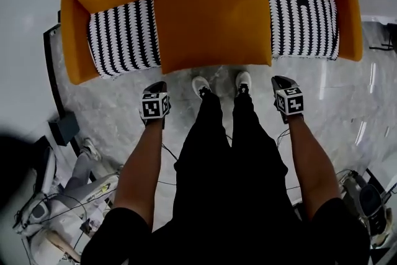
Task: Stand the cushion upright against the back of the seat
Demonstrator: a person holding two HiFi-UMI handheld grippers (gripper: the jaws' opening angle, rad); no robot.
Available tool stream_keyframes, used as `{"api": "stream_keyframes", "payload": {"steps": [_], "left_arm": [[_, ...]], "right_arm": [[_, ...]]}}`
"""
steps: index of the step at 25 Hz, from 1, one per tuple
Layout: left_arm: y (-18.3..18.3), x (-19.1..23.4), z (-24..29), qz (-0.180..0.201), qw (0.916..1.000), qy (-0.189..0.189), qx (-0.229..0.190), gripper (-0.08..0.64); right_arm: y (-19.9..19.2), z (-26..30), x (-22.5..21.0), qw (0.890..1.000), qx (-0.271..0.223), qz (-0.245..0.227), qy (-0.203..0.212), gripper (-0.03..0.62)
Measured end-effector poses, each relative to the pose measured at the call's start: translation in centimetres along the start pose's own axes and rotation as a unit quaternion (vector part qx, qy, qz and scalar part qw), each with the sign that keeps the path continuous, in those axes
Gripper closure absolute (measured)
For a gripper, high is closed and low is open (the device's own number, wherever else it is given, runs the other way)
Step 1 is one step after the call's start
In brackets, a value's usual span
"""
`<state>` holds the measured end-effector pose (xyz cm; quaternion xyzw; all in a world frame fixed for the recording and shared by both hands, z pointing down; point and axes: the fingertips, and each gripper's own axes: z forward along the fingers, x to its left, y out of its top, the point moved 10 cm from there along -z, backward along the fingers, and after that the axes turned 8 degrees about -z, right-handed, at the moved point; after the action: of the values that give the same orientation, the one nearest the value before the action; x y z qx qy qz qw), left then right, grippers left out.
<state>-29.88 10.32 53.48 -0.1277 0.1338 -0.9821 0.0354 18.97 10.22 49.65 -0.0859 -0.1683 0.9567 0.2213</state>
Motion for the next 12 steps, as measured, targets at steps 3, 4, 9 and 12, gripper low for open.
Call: {"api": "stream_keyframes", "payload": {"steps": [3,4,9,12], "left_arm": [[-1.1,1.4,3.3,0.010,0.9995,0.030,0.005,0.541],[-1.7,1.2,4.3,0.016,0.9992,0.036,0.005,0.541],[-3.6,1.8,7.6,0.047,0.9976,0.046,0.023,0.535],[-3.9,2.9,9.0,0.075,0.9951,0.045,0.045,0.451]], "right_arm": [[-1.0,2.7,-1.6,1.000,0.007,0.014,-0.018,0.552],[-2.1,3.2,-2.3,0.999,0.010,0.018,-0.024,0.552],[-4.7,6.6,-4.0,0.998,0.043,-0.013,-0.045,0.550],[-5.0,9.2,-3.8,0.995,0.077,-0.055,-0.043,0.476]]}}
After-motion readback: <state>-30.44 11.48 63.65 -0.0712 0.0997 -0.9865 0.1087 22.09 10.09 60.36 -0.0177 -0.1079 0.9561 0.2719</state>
